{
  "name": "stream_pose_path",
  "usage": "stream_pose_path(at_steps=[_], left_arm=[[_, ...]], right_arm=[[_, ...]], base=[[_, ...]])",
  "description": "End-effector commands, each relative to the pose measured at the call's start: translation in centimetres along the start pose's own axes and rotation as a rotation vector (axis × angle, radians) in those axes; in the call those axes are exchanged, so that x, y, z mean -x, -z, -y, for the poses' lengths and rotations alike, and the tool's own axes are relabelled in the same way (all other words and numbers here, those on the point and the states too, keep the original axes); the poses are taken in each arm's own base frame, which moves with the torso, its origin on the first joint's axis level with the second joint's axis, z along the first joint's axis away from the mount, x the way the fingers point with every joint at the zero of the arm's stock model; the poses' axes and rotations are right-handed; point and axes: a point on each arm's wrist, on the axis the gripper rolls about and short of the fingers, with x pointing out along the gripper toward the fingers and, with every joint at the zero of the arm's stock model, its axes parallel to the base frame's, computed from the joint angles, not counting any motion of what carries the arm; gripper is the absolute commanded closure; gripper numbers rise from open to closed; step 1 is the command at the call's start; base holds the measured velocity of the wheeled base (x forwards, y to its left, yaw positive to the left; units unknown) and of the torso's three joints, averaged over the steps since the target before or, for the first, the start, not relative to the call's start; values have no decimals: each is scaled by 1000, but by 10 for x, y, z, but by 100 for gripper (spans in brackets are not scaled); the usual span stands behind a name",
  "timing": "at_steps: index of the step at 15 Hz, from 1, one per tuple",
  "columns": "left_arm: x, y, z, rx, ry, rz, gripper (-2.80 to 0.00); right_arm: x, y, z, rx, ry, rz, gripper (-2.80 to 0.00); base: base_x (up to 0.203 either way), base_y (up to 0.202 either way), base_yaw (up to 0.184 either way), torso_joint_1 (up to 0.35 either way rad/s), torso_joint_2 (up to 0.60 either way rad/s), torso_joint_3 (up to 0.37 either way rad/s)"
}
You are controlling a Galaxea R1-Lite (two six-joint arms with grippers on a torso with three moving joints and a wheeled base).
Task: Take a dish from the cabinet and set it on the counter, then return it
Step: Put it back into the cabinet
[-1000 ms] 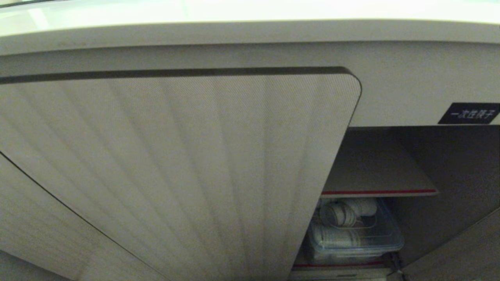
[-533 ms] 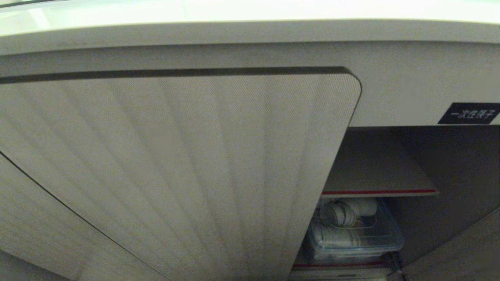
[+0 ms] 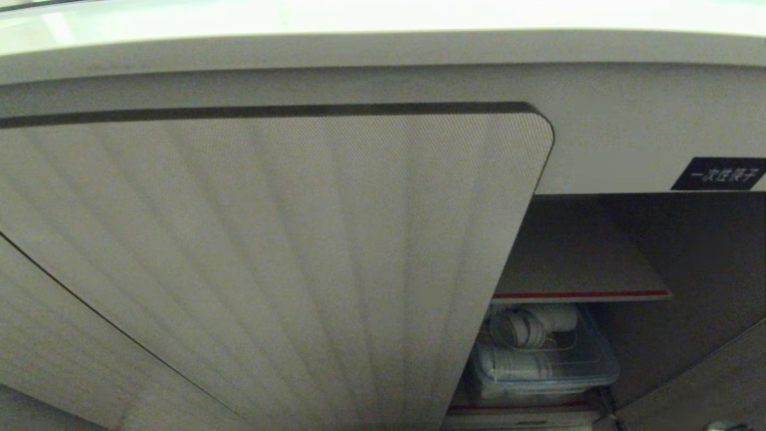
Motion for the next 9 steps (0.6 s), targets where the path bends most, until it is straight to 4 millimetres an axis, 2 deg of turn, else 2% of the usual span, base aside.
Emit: stream_pose_path(at_steps=[1, 9], left_arm=[[0, 0, 0, 1, -1, 1, 0], [0, 0, 0, 1, 0, 0, 0]], right_arm=[[-2, -7, -1, -6, 3, -6, 0], [-3, -42, -3, -51, 29, 10, 0]], base=[[0, 0, 0, 0, 0, 0], [0, 0, 0, 0, 0, 0]])
